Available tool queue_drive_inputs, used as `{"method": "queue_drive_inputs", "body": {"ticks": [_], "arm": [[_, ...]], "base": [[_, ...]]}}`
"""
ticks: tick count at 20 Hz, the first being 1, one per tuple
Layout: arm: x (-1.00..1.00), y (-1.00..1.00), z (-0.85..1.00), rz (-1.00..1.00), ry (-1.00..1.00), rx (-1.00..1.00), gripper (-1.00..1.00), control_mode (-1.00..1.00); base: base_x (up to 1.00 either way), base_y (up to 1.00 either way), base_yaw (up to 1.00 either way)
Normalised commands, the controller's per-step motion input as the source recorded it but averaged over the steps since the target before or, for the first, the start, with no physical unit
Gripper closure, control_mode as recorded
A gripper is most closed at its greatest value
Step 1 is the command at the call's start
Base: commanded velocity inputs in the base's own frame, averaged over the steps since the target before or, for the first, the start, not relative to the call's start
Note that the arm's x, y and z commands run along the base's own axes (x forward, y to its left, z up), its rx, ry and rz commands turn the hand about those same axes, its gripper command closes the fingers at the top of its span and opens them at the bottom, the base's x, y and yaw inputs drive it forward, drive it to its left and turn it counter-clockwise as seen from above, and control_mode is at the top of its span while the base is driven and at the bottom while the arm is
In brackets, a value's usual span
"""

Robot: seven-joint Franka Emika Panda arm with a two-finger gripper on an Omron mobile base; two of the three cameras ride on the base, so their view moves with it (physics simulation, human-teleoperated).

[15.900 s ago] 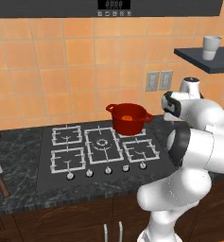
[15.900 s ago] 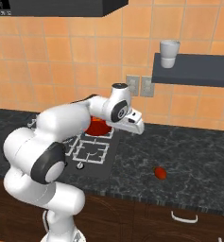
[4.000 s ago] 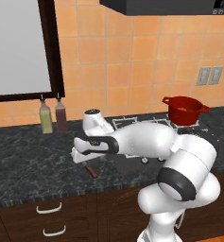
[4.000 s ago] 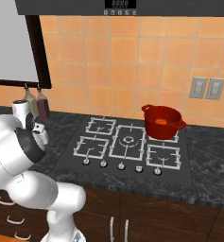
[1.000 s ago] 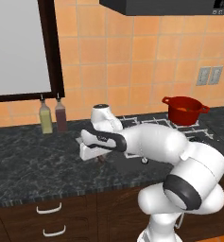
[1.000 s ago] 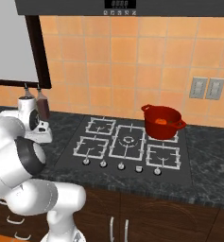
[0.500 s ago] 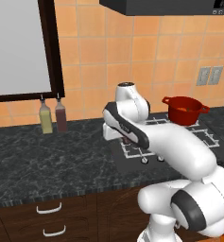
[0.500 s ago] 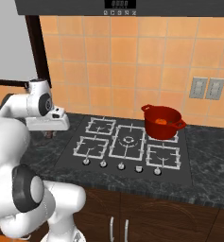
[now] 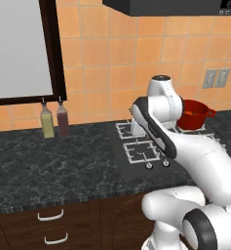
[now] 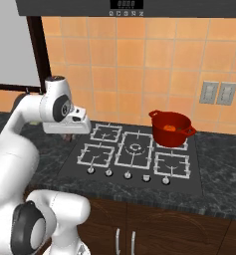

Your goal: Put the squash and tomato in the pot. Retrieve the spatula and lightly stir the vegetables in the pot.

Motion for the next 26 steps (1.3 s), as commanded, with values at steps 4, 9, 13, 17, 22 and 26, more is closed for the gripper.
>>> {"method": "queue_drive_inputs", "body": {"ticks": [4,9,13,17,22,26], "arm": [[-0.38,-0.02,0.47,0.00,-0.09,0.00,1.00,-1.00],[-0.03,-0.06,0.09,0.00,0.00,0.00,1.00,-1.00],[0.00,0.00,0.00,0.00,0.00,0.00,1.00,-1.00],[-0.26,0.00,0.00,0.00,0.00,0.00,1.00,-1.00],[0.00,0.00,0.00,0.00,0.00,0.00,1.00,1.00],[0.00,0.00,0.00,0.00,0.00,0.00,1.00,1.00]], "base": [[0.00,0.00,0.00],[0.00,0.00,0.00],[0.00,0.00,0.00],[0.00,0.00,0.00],[-0.06,-0.28,0.00],[0.02,-0.38,0.00]]}}
